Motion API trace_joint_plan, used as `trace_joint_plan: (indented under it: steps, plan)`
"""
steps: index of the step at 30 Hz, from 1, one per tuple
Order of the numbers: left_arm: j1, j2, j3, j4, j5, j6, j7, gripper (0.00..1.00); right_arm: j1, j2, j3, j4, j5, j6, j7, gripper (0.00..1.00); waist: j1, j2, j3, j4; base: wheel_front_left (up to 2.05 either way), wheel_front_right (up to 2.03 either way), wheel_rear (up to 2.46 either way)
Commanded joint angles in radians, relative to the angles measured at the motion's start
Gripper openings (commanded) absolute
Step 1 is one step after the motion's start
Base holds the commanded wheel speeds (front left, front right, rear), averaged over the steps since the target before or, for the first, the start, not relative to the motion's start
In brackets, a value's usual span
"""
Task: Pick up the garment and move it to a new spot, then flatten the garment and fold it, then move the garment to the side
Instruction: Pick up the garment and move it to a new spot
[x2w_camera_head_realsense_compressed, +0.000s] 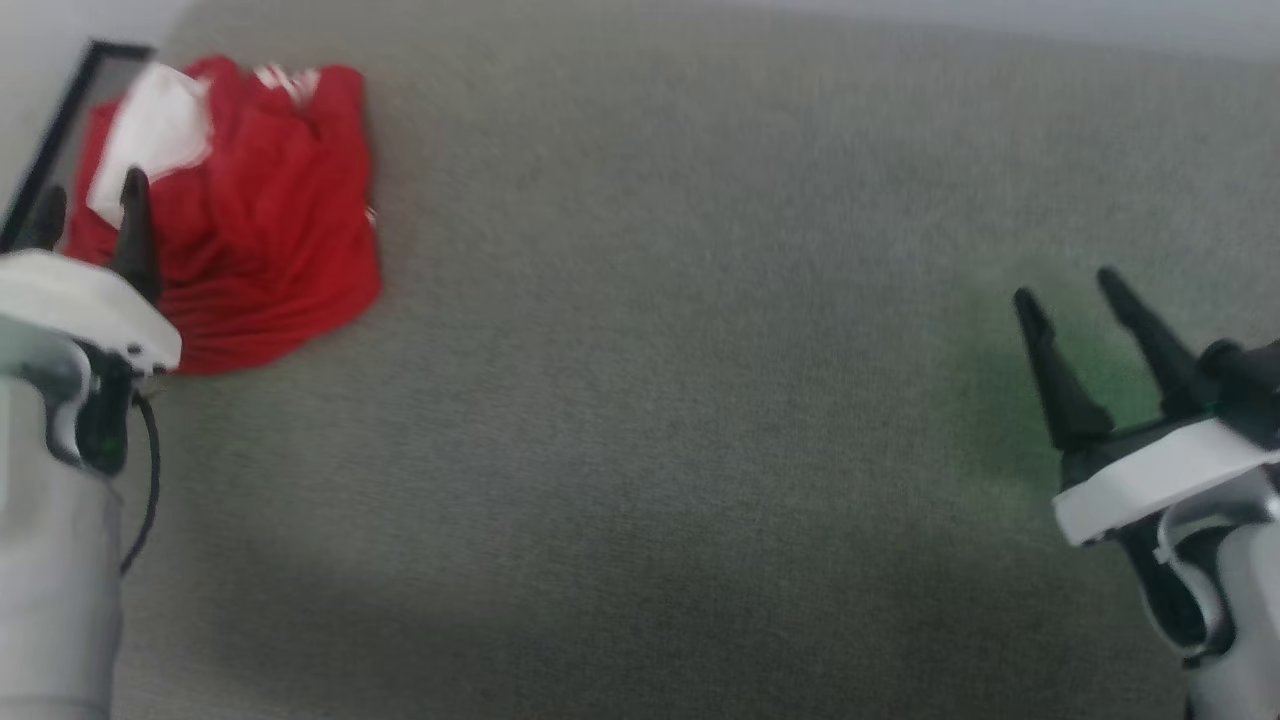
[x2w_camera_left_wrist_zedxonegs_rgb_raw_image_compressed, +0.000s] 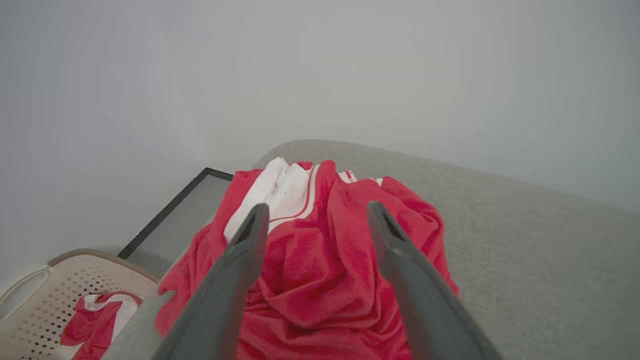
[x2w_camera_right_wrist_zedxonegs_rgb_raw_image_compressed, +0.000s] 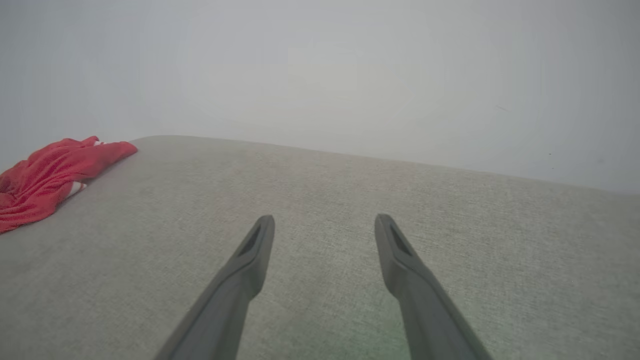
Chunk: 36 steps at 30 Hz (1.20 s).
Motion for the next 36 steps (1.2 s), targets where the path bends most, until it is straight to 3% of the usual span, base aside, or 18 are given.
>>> trace_joint_plan:
  steps: [1,13,18,21,22,23,29,36]
  plan:
    - [-0.053,0.010,-0.009,0.044,-0.003,-0.004,0.017,1.00,-0.020,-0.012,-0.009,-0.023,-0.005,0.000,0.008,1.00,0.0000,0.0000,0.109,-0.038,0.00,0.00,0.00]
    - [-0.291,0.011,-0.031,0.353,-0.058,0.006,0.288,1.00,-0.045,-0.064,-0.061,-0.147,-0.013,0.000,0.058,1.00,0.0000,0.0000,0.264,-0.038,0.00,0.00,0.00]
    - [-0.329,-0.022,-0.047,0.461,-0.073,0.013,0.401,1.00,-0.040,-0.070,-0.077,-0.181,-0.015,0.000,0.076,1.00,0.0000,0.0000,0.294,-0.030,0.00,0.00,0.00]
    - [-0.341,-0.039,-0.049,0.495,-0.083,0.011,0.414,1.00,-0.039,-0.067,-0.082,-0.188,-0.018,0.000,0.087,1.00,0.0000,0.0000,0.298,-0.024,0.00,0.00,0.00]
    - [-0.345,-0.038,-0.048,0.496,-0.083,0.014,0.389,0.47,-0.040,-0.065,-0.083,-0.187,-0.017,0.000,0.086,1.00,0.0000,0.0000,0.296,-0.023,0.00,0.00,0.00]
    - [-0.348,-0.028,-0.049,0.492,-0.078,0.012,0.366,0.00,-0.041,-0.063,-0.082,-0.186,-0.018,0.000,0.086,1.00,0.0000,0.0000,0.292,-0.022,0.00,0.00,0.00]
    - [-0.389,0.060,-0.060,0.453,-0.059,-0.006,0.217,0.00,-0.040,-0.047,-0.086,-0.161,-0.014,0.000,0.065,1.00,0.0000,0.0000,0.241,-0.018,0.00,0.00,0.00]
    - [-0.428,0.124,-0.140,0.392,-0.011,-0.018,0.112,0.00,-0.020,-0.014,-0.071,-0.108,-0.010,0.000,0.030,1.00,0.0000,0.0000,0.137,-0.008,0.00,0.00,0.00]
